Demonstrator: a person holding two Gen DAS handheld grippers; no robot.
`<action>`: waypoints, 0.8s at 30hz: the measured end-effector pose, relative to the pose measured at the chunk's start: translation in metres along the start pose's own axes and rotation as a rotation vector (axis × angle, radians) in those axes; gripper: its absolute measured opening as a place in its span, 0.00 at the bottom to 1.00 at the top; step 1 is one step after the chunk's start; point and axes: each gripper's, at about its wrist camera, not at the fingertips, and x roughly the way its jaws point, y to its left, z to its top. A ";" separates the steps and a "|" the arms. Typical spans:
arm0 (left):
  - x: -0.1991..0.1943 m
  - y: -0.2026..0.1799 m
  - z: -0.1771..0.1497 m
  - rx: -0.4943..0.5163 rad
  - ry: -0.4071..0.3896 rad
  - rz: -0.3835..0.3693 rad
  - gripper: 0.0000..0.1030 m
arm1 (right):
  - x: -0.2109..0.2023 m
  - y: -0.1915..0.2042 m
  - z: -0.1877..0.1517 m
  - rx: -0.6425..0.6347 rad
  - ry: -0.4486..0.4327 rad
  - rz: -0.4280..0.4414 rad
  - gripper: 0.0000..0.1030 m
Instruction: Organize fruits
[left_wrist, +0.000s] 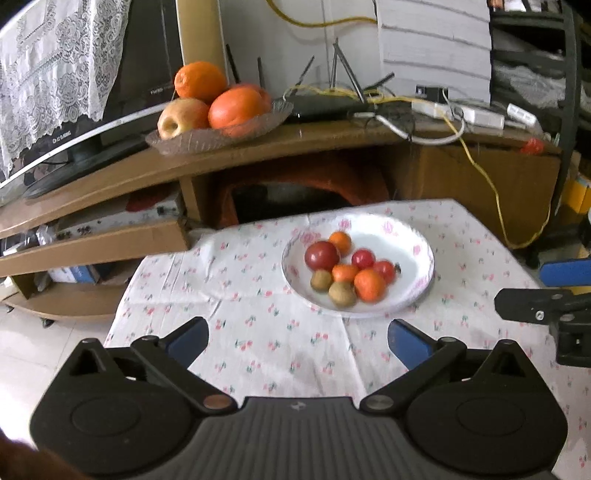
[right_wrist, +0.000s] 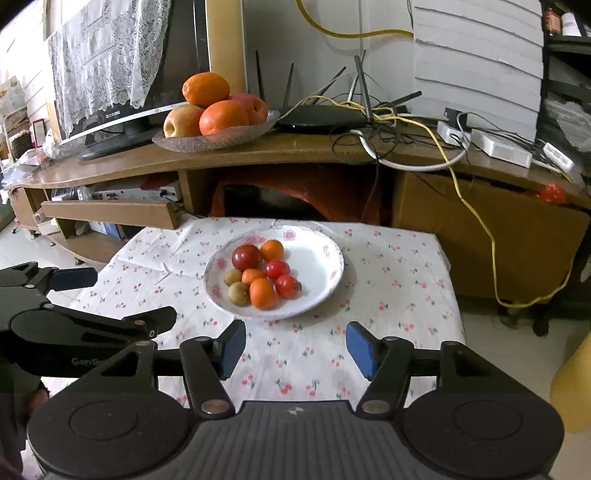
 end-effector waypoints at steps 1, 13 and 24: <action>-0.002 -0.001 -0.003 0.003 0.004 -0.001 1.00 | -0.002 0.001 -0.002 0.004 0.003 -0.001 0.58; -0.023 -0.001 -0.025 -0.063 0.072 -0.067 1.00 | -0.021 0.009 -0.029 0.042 0.048 -0.025 0.59; -0.032 -0.003 -0.044 -0.074 0.115 -0.051 1.00 | -0.029 0.015 -0.042 0.054 0.078 -0.028 0.59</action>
